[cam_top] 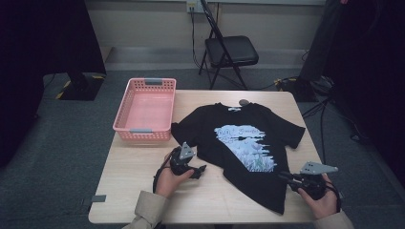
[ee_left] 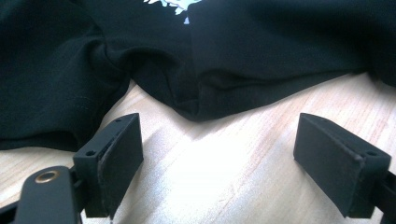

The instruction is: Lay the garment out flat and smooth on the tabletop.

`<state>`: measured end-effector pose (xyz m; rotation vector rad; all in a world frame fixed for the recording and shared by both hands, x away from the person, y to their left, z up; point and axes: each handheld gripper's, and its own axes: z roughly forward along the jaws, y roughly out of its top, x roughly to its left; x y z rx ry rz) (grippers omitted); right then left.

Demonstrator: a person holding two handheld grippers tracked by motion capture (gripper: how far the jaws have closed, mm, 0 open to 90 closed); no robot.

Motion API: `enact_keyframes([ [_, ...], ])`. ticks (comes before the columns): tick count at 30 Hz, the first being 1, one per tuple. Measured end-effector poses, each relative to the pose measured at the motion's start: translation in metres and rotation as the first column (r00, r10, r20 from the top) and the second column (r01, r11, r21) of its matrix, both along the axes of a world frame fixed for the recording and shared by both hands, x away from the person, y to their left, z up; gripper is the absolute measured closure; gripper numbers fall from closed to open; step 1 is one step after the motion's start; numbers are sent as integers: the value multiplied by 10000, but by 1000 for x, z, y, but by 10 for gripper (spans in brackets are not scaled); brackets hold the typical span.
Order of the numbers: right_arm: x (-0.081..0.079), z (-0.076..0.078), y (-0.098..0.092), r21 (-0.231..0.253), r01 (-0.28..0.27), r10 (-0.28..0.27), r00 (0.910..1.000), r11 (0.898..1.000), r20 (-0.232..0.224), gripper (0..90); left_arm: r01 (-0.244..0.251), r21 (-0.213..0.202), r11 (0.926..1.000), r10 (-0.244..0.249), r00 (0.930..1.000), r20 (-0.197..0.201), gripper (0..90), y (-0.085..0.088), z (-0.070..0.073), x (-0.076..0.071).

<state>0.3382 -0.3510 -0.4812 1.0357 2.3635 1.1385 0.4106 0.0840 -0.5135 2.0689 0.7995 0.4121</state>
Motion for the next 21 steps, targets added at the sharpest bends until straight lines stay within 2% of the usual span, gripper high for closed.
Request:
enact_keyframes([
  [3, -2, -5, 4, -499, -312, 305, 9994, 9983, -137, 893, -2, 0, 10000, 2, 10000, 0, 152, 0, 0, 0],
  [5, -5, -6, 4, -732, -531, 519, 9985, 9959, -174, 900, -9, -9, 10000, 9, 10000, 3, 152, 0, 0, 0],
  [8, -7, -8, 2, -783, -641, 618, 9976, 9949, -306, 900, -6, 18, 10000, 6, 10000, 9, 152, 0, 0, 0],
  [11, -10, -7, -2, -640, -652, 631, 9974, 9958, -344, 885, -8, 15, 10000, 8, 10000, 7, 152, 0, 0, 0],
  [12, -11, -6, -3, -486, -577, 564, 9980, 9971, -284, 811, -9, 17, 10000, 9, 10000, 0, 152, 0, 0, 0],
  [14, -8, -2, -6, -224, -208, 208, 9998, 9995, -39, 571, -13, -4, 10000, 13, 10000, -1, 152, 0, 0, 0],
  [17, 0, 3, -8, 193, 202, -207, 9994, 9996, 271, 405, -10, 13, 10000, 10, 10000, 4, 152, 0, 0, 0],
  [19, 10, 4, -8, 181, 416, -426, 9977, 9990, 531, 303, -10, 18, 10000, 10, 10000, 6, 152, 0, 0, 0],
  [21, 21, 4, -7, 219, 563, -574, 9971, 9982, 497, 238, -10, 18, 10000, 10, 10000, 6, 152, 0, 0, 0],
])
